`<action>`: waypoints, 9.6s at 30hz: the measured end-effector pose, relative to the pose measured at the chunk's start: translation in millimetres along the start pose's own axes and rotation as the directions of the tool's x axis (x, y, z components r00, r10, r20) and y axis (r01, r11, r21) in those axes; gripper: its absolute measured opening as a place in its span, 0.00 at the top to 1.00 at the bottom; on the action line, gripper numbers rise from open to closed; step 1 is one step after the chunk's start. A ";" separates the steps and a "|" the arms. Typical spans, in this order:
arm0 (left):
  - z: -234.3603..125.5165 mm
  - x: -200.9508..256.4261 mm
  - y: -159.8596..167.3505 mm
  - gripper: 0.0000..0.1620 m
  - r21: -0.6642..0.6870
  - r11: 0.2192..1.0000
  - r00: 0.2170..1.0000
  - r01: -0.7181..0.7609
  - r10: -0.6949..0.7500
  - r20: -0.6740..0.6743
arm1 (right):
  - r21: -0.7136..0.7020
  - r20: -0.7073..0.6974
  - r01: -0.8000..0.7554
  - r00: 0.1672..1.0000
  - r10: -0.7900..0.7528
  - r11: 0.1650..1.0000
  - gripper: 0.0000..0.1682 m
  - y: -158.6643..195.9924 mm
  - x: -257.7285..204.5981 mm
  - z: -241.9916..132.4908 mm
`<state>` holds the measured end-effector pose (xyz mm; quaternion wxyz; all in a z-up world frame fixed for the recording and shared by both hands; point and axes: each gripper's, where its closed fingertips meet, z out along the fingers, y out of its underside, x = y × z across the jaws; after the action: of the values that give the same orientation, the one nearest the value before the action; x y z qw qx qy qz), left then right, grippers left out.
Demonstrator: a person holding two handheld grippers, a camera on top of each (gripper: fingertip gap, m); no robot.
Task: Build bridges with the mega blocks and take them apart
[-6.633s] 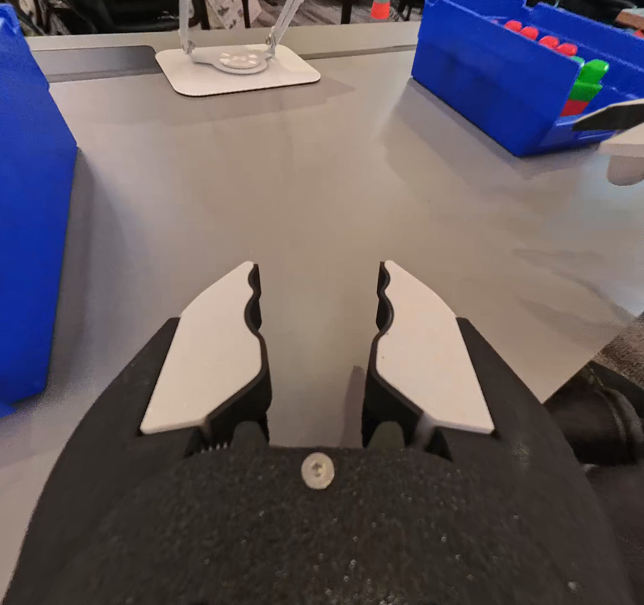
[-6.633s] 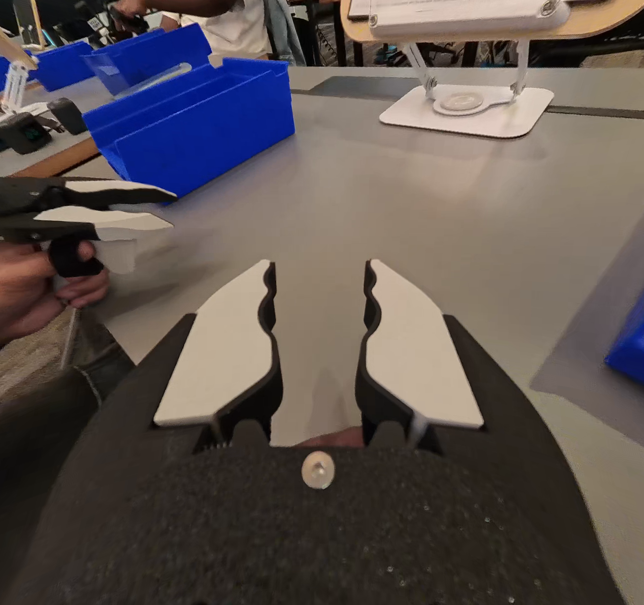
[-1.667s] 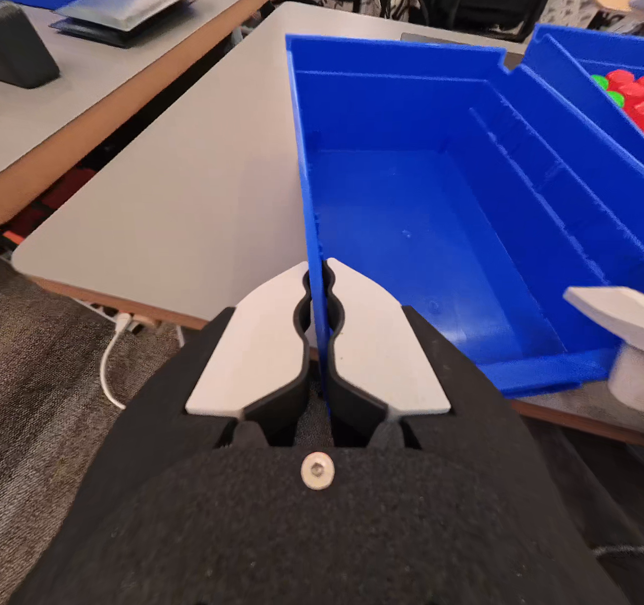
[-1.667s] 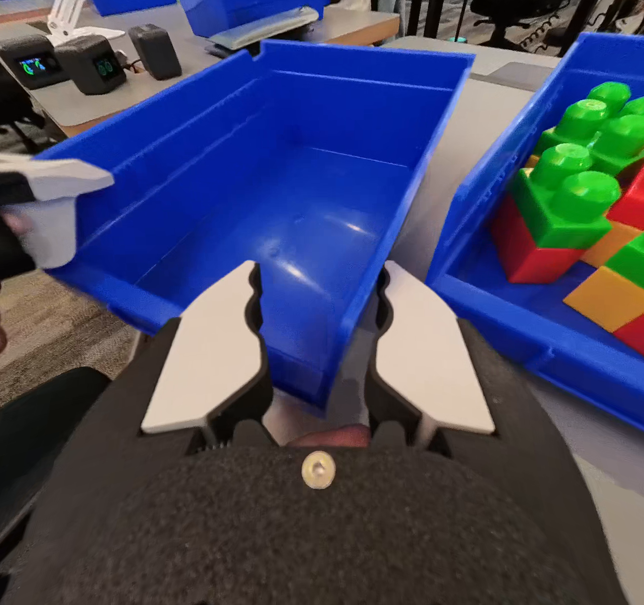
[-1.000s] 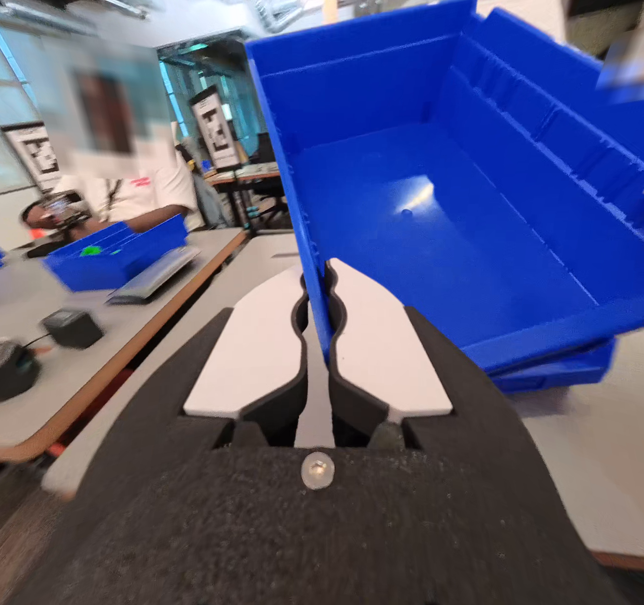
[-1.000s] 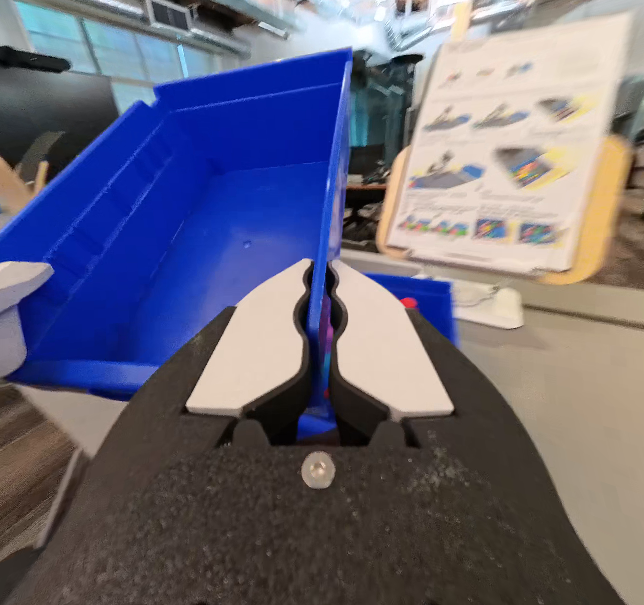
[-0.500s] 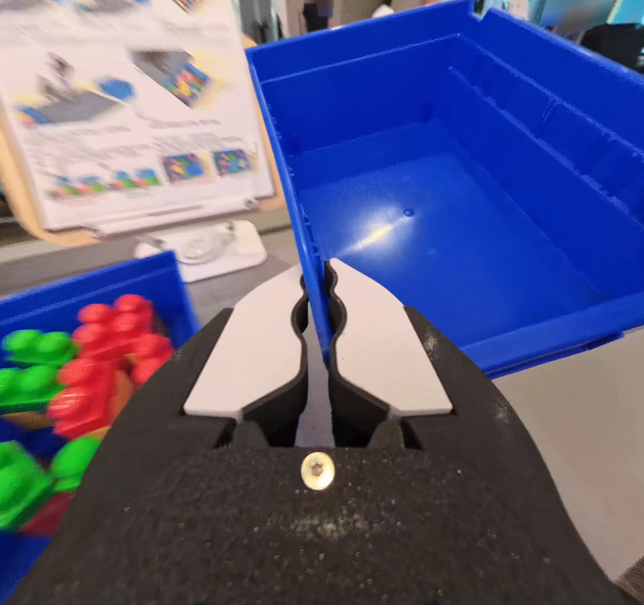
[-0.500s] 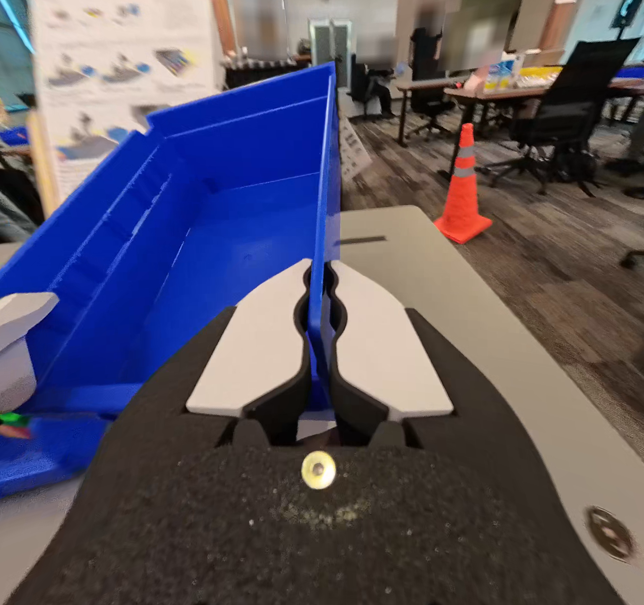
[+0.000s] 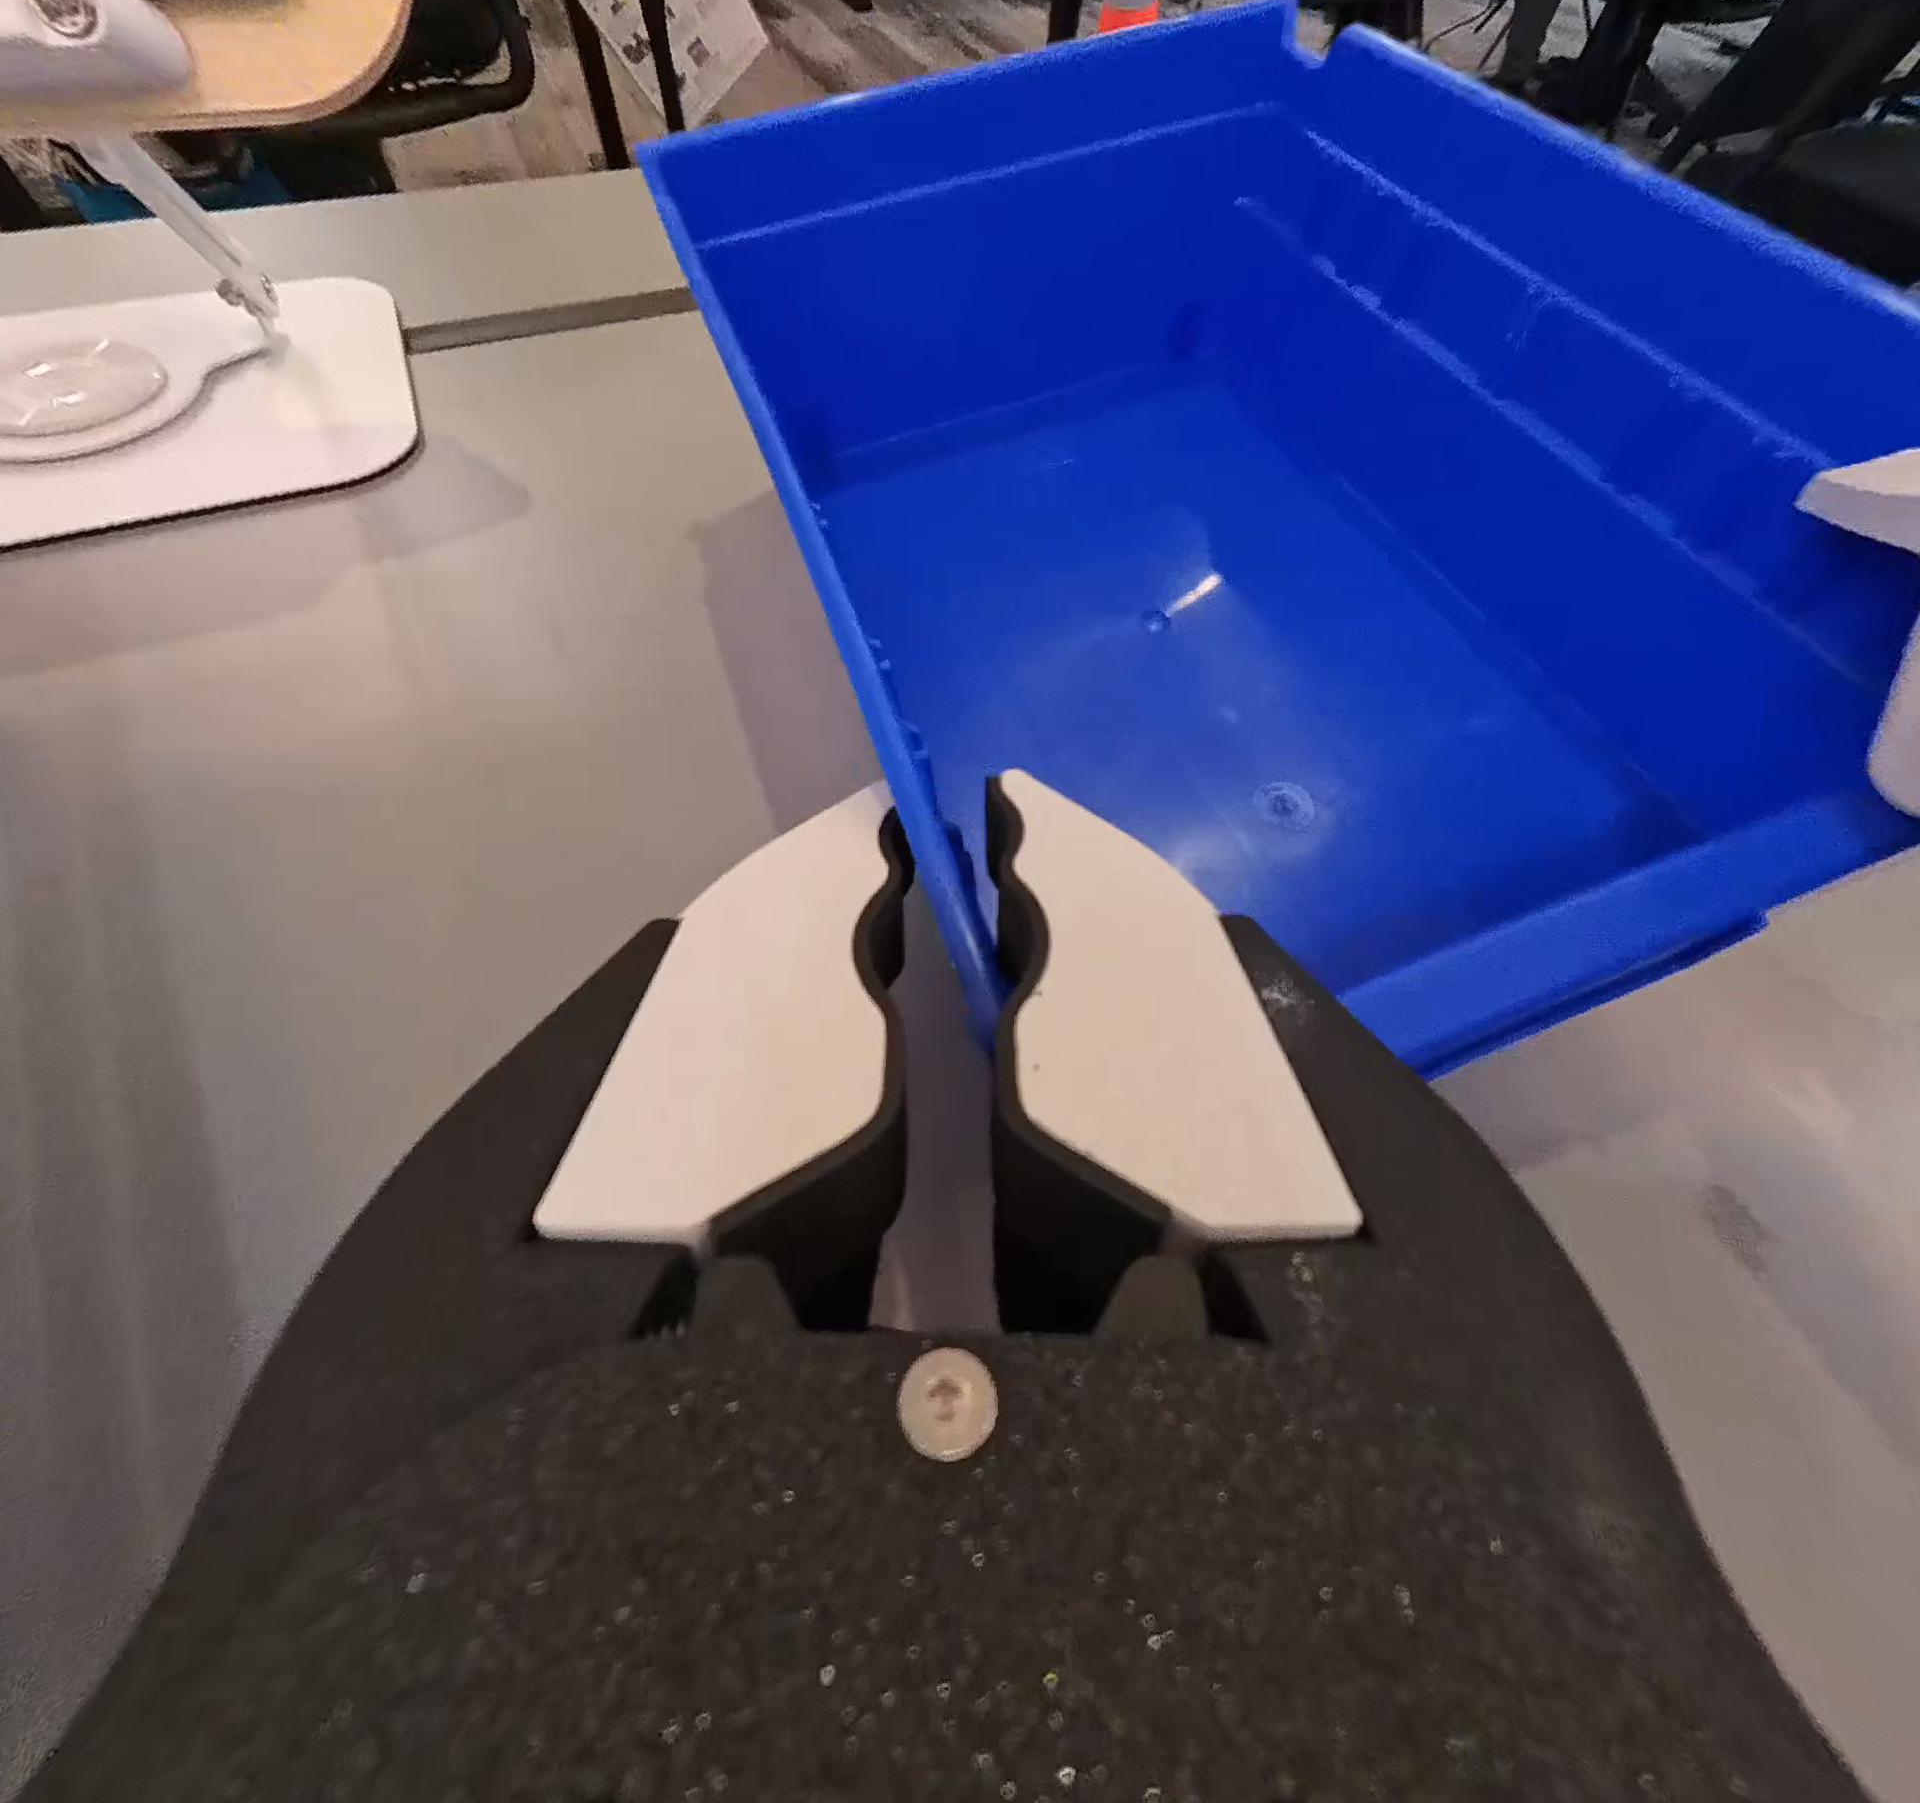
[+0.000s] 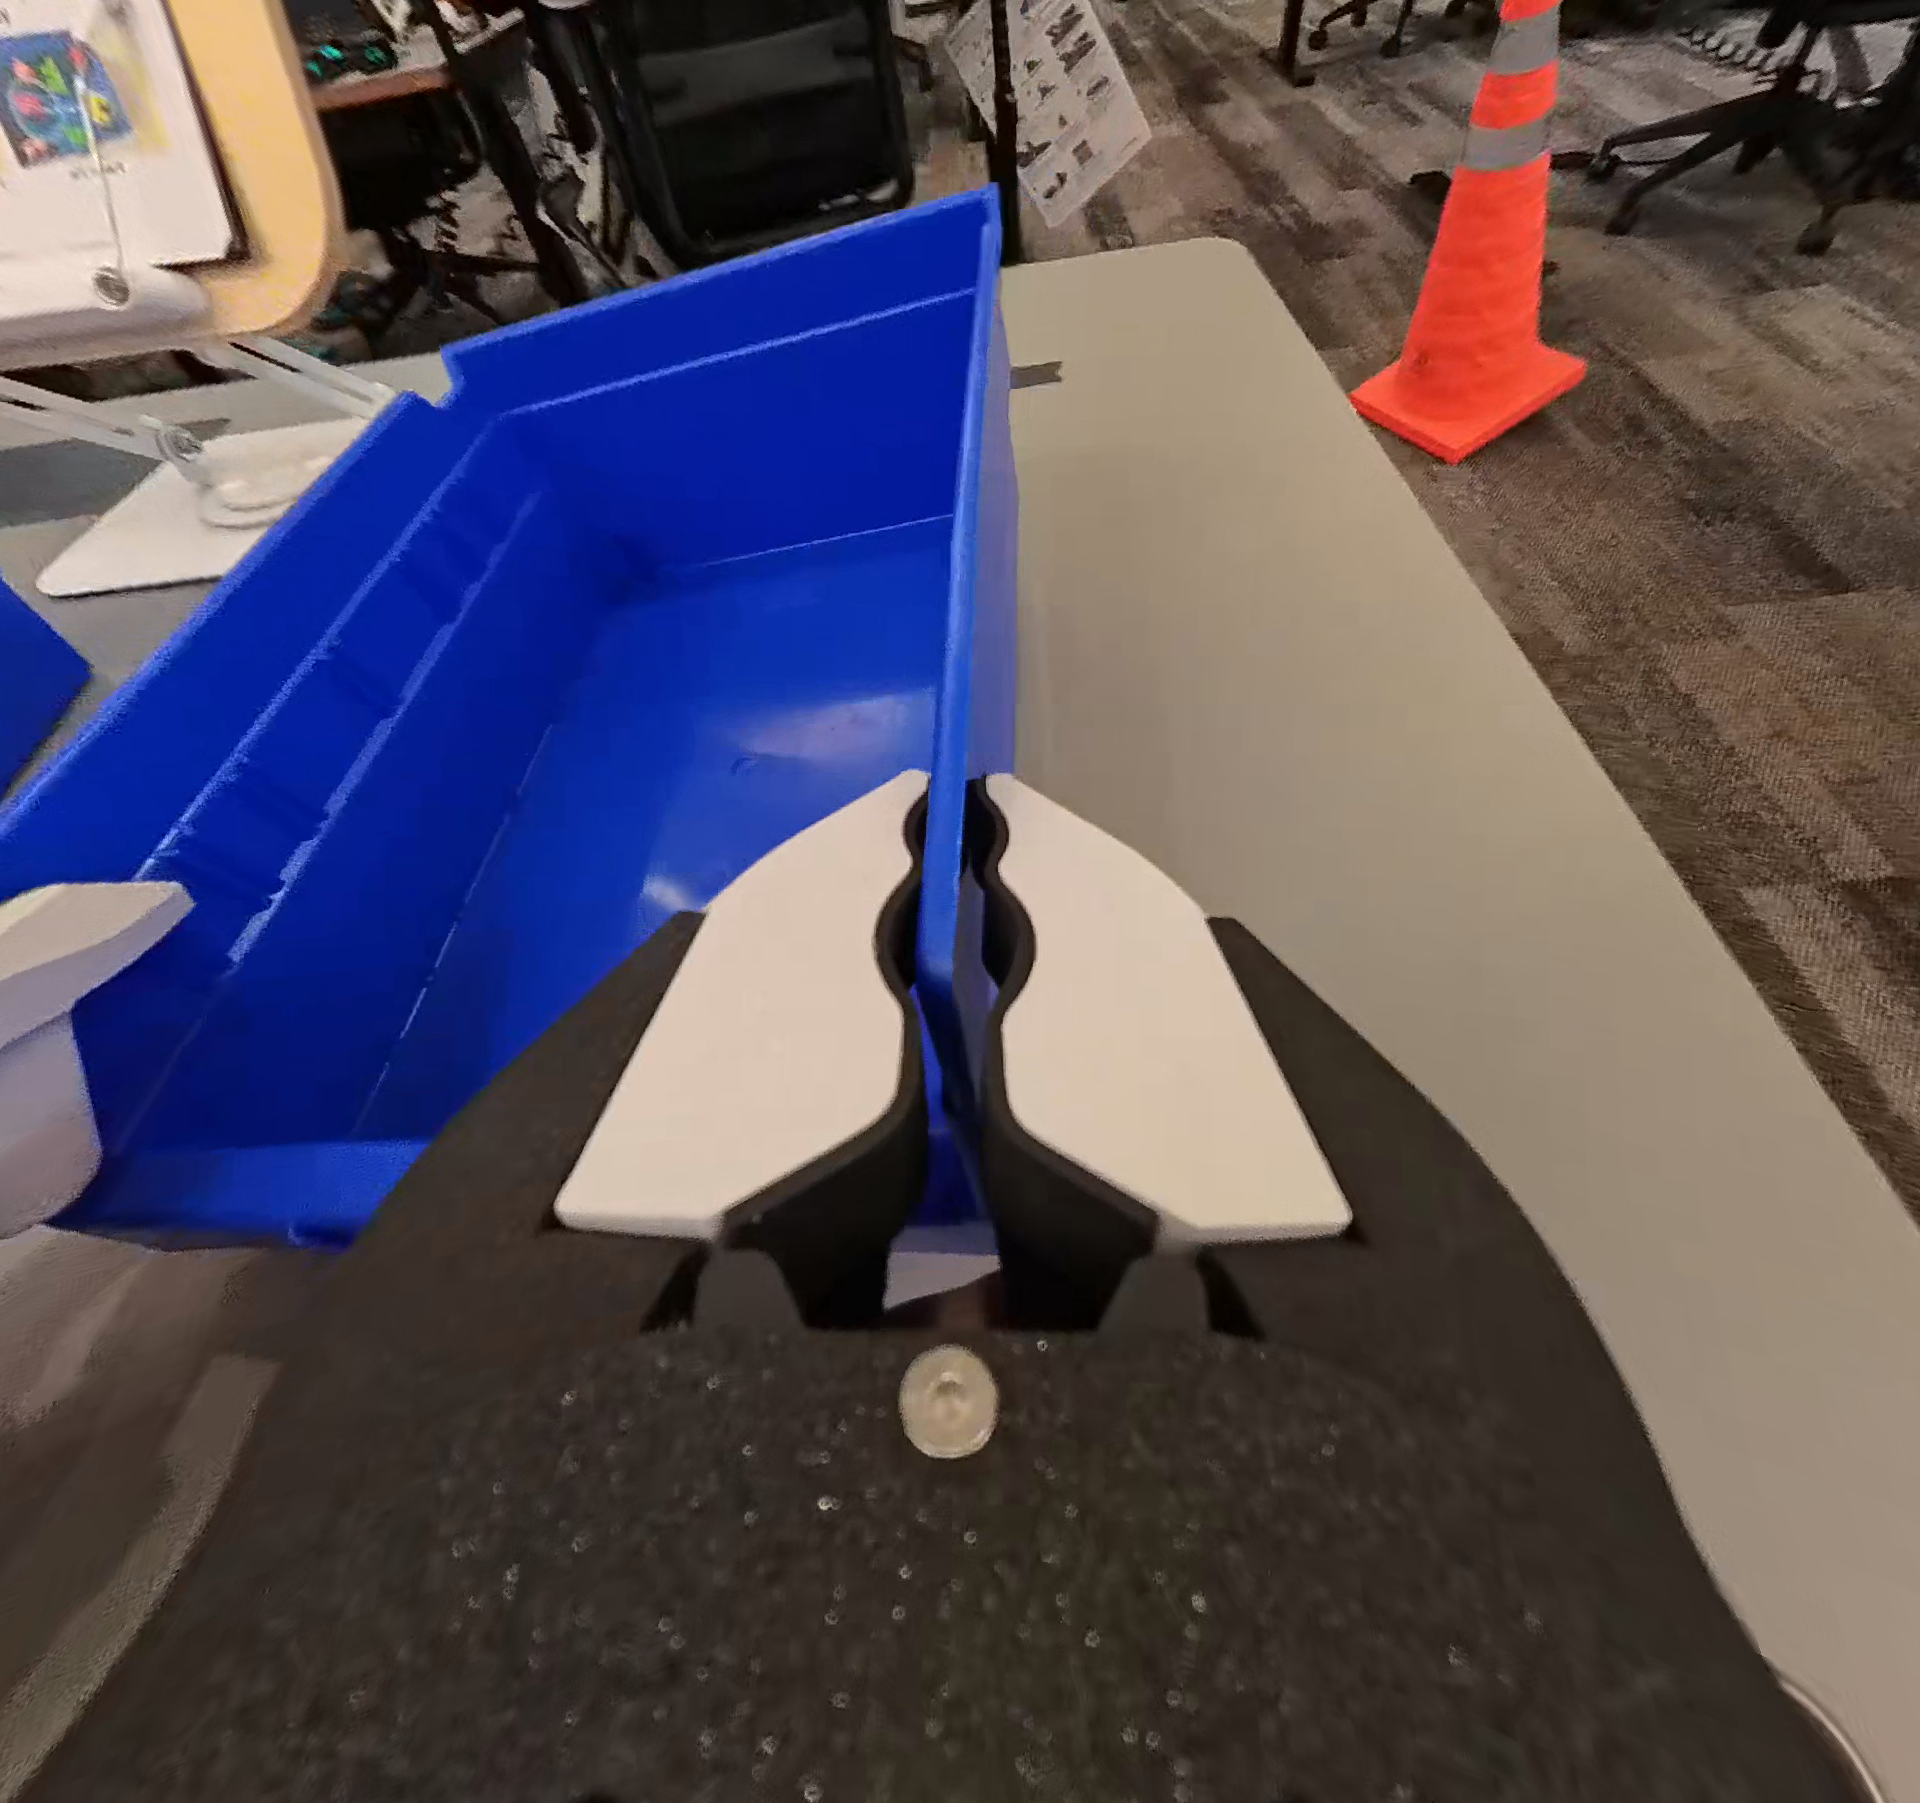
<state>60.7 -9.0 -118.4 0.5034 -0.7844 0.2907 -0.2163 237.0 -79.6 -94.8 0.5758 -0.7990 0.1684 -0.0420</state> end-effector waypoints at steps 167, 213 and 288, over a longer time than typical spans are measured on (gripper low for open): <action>-178.8 -481.9 91.5 0.53 -0.440 0.883 0.976 0.160 -0.076 0.203 | -0.056 0.648 0.338 0.728 -0.223 0.939 0.75 100.5 -318.7 -50.0; -171.2 -209.3 -60.8 0.54 0.293 0.932 0.556 -0.213 0.363 -0.748 | -0.851 0.473 -0.014 -0.452 0.756 0.524 0.77 -8.4 -448.5 -43.7; -219.0 -184.8 -14.0 0.54 0.253 0.964 0.586 -0.085 0.254 -0.770 | -0.399 0.917 0.137 0.037 0.397 0.907 0.63 19.4 -410.9 -69.8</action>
<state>-210.6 -25.4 -26.7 0.4115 -0.5228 0.5359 -0.5198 -171.7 -17.8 -37.6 0.3637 -0.6788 -0.1959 0.6071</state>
